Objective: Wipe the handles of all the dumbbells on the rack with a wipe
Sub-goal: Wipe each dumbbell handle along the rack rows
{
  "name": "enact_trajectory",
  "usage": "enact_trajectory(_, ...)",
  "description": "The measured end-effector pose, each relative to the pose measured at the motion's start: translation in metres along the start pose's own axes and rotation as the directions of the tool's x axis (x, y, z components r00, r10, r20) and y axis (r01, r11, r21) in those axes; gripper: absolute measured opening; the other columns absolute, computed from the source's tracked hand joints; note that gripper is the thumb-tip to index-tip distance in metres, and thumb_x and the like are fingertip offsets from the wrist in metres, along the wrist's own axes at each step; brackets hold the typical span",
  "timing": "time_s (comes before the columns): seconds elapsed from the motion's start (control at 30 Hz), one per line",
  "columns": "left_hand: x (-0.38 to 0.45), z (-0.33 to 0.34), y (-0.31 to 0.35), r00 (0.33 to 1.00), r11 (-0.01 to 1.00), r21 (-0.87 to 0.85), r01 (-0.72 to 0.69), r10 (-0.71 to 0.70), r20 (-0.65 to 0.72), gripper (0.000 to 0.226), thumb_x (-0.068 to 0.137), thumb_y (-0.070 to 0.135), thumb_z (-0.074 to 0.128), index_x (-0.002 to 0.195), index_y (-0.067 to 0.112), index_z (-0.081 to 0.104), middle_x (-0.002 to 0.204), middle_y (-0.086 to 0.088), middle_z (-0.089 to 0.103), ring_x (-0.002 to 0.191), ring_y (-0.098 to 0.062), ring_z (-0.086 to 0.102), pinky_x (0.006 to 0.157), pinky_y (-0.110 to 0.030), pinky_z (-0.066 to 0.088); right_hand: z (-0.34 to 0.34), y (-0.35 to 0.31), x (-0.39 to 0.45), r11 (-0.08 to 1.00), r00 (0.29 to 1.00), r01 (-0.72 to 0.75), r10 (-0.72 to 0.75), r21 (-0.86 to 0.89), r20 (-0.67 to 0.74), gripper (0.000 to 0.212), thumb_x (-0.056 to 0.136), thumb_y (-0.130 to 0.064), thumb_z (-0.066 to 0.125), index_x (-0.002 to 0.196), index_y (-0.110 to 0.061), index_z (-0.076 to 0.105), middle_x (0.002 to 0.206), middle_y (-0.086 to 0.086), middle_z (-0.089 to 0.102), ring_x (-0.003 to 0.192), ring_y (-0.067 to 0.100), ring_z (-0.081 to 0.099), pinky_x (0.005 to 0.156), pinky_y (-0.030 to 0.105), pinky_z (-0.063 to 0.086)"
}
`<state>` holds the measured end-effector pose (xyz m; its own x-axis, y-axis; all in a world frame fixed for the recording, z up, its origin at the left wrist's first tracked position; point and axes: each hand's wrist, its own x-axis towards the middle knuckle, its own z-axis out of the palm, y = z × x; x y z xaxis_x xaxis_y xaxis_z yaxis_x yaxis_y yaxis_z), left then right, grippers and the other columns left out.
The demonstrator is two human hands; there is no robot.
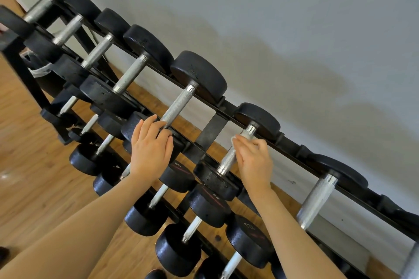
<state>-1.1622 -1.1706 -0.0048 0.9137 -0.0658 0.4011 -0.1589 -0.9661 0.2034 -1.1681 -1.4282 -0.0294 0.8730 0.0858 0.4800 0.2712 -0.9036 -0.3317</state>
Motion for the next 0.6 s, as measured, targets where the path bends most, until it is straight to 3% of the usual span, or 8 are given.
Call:
enact_trajectory(0.2,0.0,-0.002,-0.002,0.999,1.0,0.005,-0.004,0.004,0.047,0.042,0.097,0.031,0.036,0.098,0.013,0.073,0.119,-0.008,0.065,0.132,-0.031,0.043,0.118,-0.044,0.012,-0.003,0.006,0.017,0.995,0.995,-0.097,0.097,-0.007,-0.008,0.032,0.08,-0.01,0.075,0.111,-0.009,0.07,0.105,0.005,0.071,0.09,0.02,0.059,0.062,0.022,0.048)
enact_trajectory(0.33,0.002,-0.011,-0.001,0.998,0.999,-0.049,-0.008,0.011,0.066,0.041,0.098,0.032,0.035,0.106,0.013,0.071,0.132,-0.009,0.058,0.133,-0.028,0.038,0.115,-0.044,0.016,0.001,0.005,0.011,0.997,0.996,-0.077,0.078,-0.016,0.054,0.036,0.078,-0.013,0.077,0.112,-0.008,0.07,0.106,0.006,0.071,0.091,0.02,0.058,0.064,0.026,0.055)
enact_trajectory(0.47,0.012,-0.019,-0.009,0.996,0.996,-0.043,0.079,-0.077,0.046,0.024,0.099,0.019,0.053,0.116,0.008,0.067,0.144,-0.015,0.049,0.138,-0.034,0.036,0.115,-0.051,0.021,-0.003,0.012,0.021,0.998,0.998,-0.026,0.029,-0.056,0.054,0.033,0.079,-0.011,0.075,0.112,-0.007,0.07,0.11,0.008,0.07,0.097,0.023,0.061,0.072,0.031,0.057)
enact_trajectory(0.6,0.021,-0.014,-0.019,0.989,0.995,-0.018,0.099,-0.096,0.112,0.035,0.103,0.028,0.042,0.116,0.009,0.068,0.145,-0.014,0.05,0.138,-0.033,0.039,0.118,-0.052,0.023,-0.003,0.007,0.016,0.996,0.999,-0.012,0.017,-0.094,0.05,0.04,0.073,-0.01,0.08,0.111,-0.005,0.07,0.109,0.008,0.07,0.093,0.024,0.062,0.071,0.027,0.053)
